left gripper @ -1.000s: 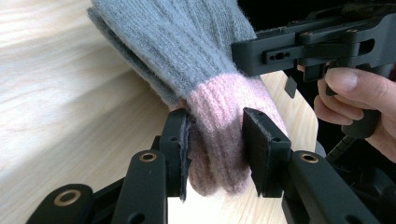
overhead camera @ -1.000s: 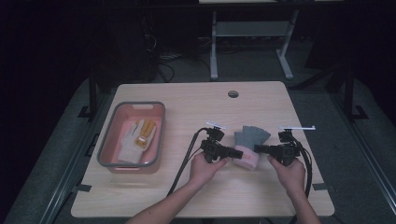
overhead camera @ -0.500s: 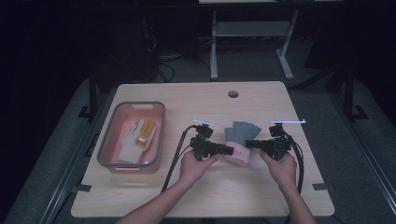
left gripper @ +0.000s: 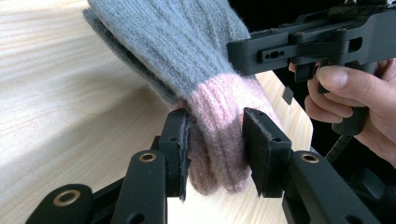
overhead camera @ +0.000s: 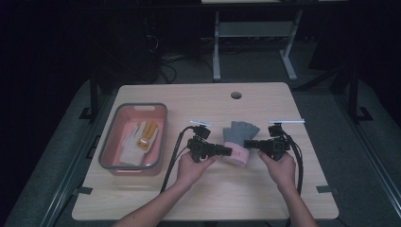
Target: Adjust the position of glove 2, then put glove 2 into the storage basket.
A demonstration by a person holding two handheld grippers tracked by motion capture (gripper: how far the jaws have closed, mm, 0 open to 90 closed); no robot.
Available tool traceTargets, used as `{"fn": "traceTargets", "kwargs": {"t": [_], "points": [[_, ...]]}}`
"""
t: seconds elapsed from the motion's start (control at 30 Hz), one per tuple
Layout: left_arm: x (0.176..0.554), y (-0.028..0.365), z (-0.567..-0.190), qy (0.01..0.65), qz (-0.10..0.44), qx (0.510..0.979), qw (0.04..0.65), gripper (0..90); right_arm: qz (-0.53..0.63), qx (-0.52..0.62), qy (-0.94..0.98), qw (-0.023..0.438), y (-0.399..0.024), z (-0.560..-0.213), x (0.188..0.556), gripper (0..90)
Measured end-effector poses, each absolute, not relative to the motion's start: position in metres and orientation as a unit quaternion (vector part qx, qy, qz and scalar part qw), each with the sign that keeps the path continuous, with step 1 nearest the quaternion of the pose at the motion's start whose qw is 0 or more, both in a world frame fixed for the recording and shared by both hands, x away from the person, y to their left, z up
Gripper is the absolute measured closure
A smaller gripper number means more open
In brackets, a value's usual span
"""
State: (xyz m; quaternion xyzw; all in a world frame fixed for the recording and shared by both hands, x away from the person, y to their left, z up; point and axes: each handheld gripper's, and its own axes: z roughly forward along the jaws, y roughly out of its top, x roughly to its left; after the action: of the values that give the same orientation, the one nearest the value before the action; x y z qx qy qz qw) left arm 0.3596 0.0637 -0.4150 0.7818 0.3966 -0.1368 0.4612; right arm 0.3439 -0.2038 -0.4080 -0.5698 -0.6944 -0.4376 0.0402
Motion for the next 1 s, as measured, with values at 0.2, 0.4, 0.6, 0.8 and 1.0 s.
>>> {"fn": "traceTargets", "kwargs": {"t": [0.2,0.4,0.6,0.8,1.0], "points": [[0.36,0.069,-0.412,0.4,-0.135,0.779,0.465,61.9,-0.439,-0.566,-0.697,0.039,-0.198,-0.404,0.347,77.1],[0.361,0.073,-0.411,0.4,-0.132,0.78,0.463,61.9,-0.438,-0.564,-0.699,0.04,-0.194,-0.403,0.349,77.0],[0.361,0.075,-0.41,0.402,-0.13,0.779,0.464,62.0,-0.438,-0.564,-0.699,0.044,-0.192,-0.403,0.35,77.0],[0.361,0.078,-0.408,0.401,-0.129,0.779,0.465,61.9,-0.44,-0.559,-0.702,0.043,-0.19,-0.401,0.351,77.0],[0.361,0.085,-0.402,0.403,-0.125,0.775,0.47,61.9,-0.444,-0.555,-0.702,0.043,-0.184,-0.395,0.353,77.0]]}}
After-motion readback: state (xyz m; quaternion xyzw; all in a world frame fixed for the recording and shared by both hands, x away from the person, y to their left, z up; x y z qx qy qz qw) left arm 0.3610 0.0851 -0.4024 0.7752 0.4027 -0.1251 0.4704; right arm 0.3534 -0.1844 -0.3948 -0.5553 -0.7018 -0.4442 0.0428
